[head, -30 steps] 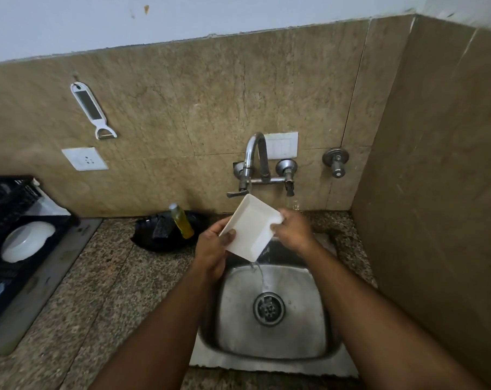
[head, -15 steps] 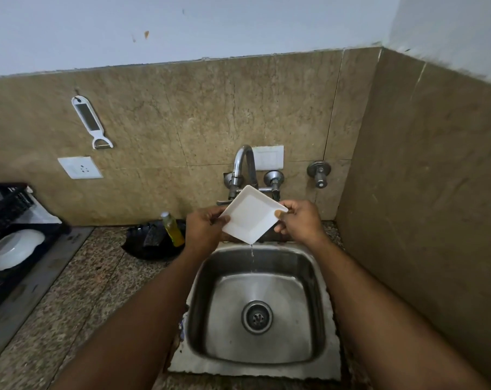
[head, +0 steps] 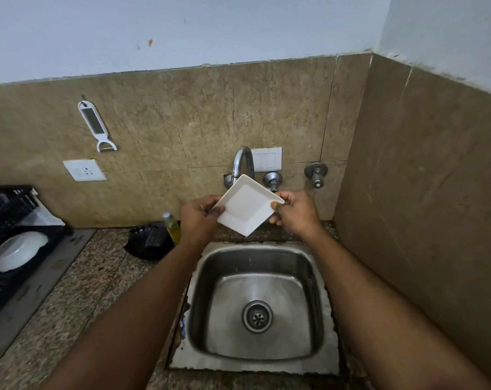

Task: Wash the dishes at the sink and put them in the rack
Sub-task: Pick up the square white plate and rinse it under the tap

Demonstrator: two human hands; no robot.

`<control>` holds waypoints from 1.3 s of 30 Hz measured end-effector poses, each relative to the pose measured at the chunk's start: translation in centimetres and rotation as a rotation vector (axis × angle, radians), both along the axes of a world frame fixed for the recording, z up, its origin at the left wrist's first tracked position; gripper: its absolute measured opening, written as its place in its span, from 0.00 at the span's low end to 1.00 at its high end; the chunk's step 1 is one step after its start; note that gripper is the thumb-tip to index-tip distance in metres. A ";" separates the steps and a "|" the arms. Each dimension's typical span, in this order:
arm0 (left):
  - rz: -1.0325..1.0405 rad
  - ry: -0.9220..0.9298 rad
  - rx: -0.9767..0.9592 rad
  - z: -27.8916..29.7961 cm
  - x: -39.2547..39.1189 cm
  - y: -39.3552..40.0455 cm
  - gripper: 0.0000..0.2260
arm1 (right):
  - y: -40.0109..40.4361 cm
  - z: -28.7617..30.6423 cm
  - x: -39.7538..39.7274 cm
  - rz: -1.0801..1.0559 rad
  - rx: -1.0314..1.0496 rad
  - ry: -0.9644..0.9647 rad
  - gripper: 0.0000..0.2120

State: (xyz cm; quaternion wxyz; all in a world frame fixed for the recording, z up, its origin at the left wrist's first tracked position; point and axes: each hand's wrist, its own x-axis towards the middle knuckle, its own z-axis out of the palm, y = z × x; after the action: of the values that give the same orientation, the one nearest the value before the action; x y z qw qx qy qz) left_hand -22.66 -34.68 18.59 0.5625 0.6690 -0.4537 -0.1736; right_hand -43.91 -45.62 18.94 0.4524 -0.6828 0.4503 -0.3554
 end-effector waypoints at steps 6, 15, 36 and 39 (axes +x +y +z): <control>-0.006 0.019 -0.011 0.3 -0.3 0.2 0.11 | 1.2 1.3 -0.8 -0.023 -0.043 0.001 0.10; 0.016 0.031 -0.012 0.8 -1.1 0.6 0.11 | 2.1 2.3 -1.7 -0.032 -0.051 -0.015 0.10; 0.027 -0.006 0.131 -3.1 -0.4 2.8 0.10 | 2.2 -1.7 -1.2 0.089 0.052 0.205 0.07; 0.002 0.053 0.152 -3.4 0.5 4.0 0.13 | 2.2 -1.5 -0.5 0.213 0.009 0.271 0.04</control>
State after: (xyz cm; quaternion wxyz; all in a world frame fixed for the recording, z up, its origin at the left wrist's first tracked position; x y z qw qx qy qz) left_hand -22.18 -30.67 15.23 0.5222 0.7053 -0.4235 -0.2245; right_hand -44.36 -43.43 17.44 0.4258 -0.7663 0.4339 -0.2080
